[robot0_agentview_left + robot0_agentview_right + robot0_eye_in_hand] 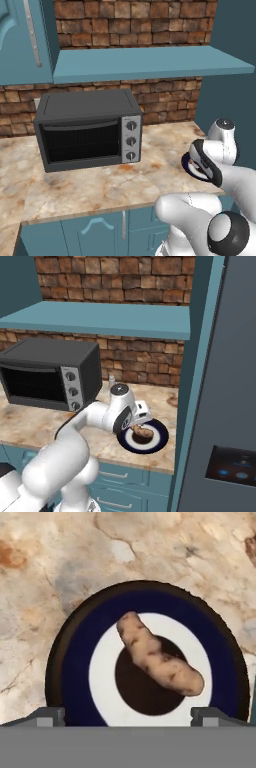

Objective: Pick the potato from the counter and place it in the microwave. Then turn on the microwave.

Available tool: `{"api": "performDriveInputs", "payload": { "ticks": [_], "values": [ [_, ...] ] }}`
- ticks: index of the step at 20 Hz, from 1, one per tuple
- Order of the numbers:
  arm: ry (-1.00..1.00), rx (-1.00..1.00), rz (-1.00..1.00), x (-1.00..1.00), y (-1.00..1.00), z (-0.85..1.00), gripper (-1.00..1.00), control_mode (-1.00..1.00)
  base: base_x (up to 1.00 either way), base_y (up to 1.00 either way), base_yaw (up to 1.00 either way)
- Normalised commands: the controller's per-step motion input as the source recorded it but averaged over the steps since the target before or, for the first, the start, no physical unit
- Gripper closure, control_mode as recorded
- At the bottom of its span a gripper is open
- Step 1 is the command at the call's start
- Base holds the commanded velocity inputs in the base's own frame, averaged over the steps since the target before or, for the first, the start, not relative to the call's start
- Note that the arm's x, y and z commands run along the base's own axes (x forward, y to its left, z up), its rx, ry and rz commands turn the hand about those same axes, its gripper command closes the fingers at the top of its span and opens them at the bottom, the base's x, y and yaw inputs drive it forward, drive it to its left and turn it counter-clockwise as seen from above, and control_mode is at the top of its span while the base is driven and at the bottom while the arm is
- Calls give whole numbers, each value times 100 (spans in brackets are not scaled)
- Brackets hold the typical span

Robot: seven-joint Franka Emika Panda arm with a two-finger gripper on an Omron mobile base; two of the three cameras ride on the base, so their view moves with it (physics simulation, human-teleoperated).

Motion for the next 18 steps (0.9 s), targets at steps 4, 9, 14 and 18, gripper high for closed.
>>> {"api": "performDriveInputs", "payload": {
  "ticks": [4,9,14,18],
  "values": [
    [6,0,3,26,-12,-20,-100,-100,0,0,0],
    [2,0,3,20,-14,-19,-100,-100,0,0,0],
    [0,0,0,12,-9,-21,-100,-100,0,0,0],
    [0,0,0,6,-3,-21,-100,-100,0,0,0]
  ]
}}
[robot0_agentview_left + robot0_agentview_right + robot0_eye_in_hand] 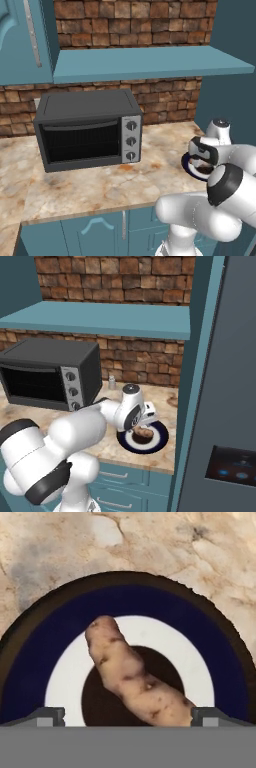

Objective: Pick the potato from the counter and place it in the microwave. Then turn on the microwave.

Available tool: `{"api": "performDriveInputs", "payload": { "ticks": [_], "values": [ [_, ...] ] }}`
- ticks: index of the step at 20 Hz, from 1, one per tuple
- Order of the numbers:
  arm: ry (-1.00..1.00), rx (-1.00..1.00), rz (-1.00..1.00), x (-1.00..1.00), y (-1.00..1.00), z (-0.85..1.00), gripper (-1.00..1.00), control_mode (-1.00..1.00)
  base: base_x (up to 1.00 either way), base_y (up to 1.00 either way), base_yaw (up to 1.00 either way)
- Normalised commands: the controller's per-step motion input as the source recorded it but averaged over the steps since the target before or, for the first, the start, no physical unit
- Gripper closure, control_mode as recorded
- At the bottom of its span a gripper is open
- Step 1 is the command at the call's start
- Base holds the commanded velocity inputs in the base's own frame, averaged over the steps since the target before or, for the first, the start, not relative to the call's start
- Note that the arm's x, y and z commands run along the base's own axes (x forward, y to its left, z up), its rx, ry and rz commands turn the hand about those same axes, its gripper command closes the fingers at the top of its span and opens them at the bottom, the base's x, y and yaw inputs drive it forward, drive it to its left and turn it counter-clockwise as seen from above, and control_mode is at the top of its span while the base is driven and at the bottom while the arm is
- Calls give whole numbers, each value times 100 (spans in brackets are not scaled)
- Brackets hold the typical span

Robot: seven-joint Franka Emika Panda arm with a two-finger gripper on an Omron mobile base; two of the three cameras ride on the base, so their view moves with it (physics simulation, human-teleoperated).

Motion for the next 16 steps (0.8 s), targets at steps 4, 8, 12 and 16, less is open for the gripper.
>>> {"api": "performDriveInputs", "payload": {
  "ticks": [4,8,12,16],
  "values": [
    [-5,0,0,1,-1,-19,-100,-100,0,0,0],
    [-10,0,0,0,0,-15,-100,-100,0,0,0],
    [-9,0,0,0,0,-15,-100,-100,0,0,0],
    [0,0,0,9,0,-15,-100,-100,0,0,0]
  ]
}}
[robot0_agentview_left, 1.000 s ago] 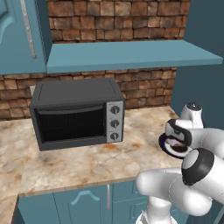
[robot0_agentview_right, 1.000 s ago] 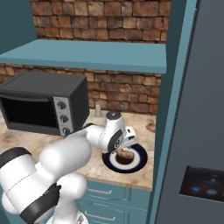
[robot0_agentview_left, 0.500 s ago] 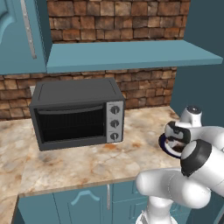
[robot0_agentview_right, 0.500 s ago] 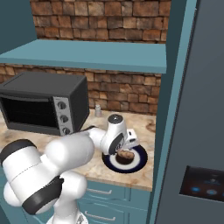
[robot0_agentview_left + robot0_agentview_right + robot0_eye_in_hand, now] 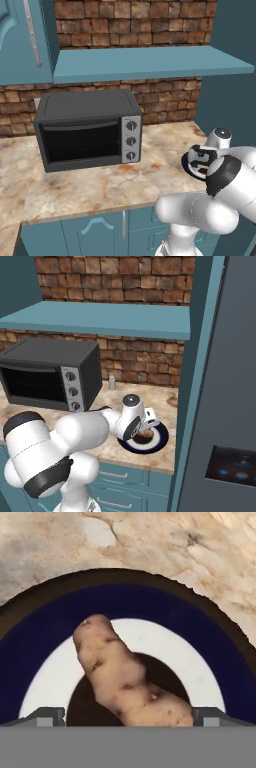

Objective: Pick the potato from the counter and place it in the microwave. Then turn on the microwave.

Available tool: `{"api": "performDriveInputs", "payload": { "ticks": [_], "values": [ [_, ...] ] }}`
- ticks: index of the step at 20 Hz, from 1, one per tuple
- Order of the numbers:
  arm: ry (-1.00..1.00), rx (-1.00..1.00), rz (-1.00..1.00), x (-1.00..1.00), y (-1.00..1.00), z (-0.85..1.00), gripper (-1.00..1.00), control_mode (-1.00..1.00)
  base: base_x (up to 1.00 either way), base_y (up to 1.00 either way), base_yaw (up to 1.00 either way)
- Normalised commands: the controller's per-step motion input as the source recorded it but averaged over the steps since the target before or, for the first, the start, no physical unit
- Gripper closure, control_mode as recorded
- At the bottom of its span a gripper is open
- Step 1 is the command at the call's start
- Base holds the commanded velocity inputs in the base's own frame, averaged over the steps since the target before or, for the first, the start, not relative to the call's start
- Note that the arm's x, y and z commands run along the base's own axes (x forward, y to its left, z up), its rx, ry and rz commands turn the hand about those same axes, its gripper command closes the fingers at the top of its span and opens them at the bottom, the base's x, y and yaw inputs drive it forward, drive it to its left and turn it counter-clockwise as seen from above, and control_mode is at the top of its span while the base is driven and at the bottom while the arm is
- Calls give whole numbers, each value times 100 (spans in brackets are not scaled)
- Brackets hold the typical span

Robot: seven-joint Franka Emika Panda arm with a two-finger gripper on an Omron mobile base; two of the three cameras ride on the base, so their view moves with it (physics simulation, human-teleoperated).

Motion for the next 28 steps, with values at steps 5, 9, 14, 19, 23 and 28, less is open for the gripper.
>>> {"api": "performDriveInputs", "payload": {
  "ticks": [5,9,14,19,23,28],
  "values": [
    [0,0,0,12,0,-11,-100,-100,0,0,0],
    [-1,0,0,1,-1,-9,-100,-100,0,0,0],
    [0,0,0,0,0,-17,-100,-100,0,0,0],
    [0,0,0,2,0,-19,-100,-100,0,0,0],
    [0,0,0,0,0,-21,-100,-100,0,0,0],
    [0,0,0,0,0,-23,100,-100,0,0,0]
  ]
}}
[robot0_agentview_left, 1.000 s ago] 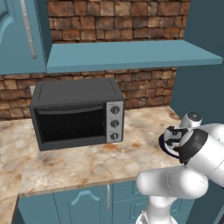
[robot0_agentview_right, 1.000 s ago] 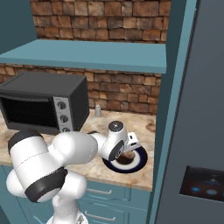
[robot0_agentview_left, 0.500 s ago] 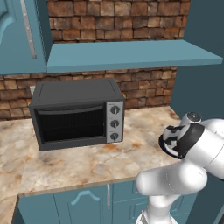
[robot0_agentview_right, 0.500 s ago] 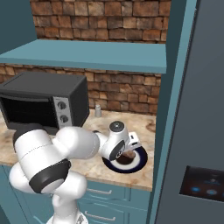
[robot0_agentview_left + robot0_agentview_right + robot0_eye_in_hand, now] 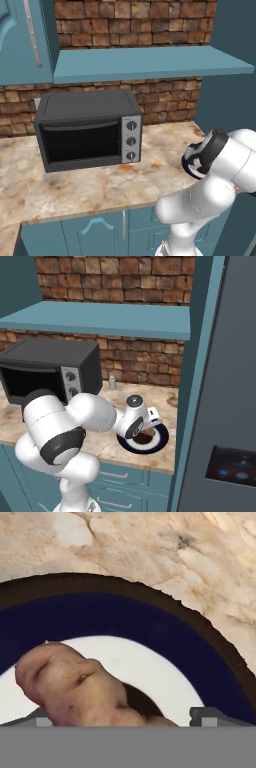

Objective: Pick the potato from the counter and place it in the microwave. Then turn on the microwave.

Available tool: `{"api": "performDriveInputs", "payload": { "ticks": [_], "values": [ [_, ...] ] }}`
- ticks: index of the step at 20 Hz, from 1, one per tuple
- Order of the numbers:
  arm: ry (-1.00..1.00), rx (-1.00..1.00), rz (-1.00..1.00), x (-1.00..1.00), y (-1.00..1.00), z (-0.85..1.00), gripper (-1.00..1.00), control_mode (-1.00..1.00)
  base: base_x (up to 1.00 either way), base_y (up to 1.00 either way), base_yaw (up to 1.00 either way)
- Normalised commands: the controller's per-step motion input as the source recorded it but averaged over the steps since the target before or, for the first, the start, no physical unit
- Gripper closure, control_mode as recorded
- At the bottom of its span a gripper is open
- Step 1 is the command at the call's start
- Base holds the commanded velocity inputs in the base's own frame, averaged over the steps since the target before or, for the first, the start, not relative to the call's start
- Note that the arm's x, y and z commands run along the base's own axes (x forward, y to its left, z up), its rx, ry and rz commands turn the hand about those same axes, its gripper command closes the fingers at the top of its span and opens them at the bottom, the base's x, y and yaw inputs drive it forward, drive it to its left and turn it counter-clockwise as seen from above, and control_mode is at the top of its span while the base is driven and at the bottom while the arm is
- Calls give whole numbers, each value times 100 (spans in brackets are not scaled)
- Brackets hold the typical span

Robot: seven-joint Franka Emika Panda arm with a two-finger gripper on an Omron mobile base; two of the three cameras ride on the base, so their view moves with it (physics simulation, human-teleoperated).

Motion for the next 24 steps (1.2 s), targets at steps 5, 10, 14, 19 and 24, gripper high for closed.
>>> {"api": "performDriveInputs", "payload": {
  "ticks": [5,10,14,19,24],
  "values": [
    [0,0,0,0,-1,-18,100,-100,0,0,0],
    [0,0,0,-2,-2,-3,100,-100,0,0,0],
    [-4,0,0,-16,0,11,100,-100,0,0,0],
    [-1,0,0,-17,2,18,100,-100,0,0,0],
    [0,0,0,-15,8,29,100,-100,0,0,0]
  ]
}}
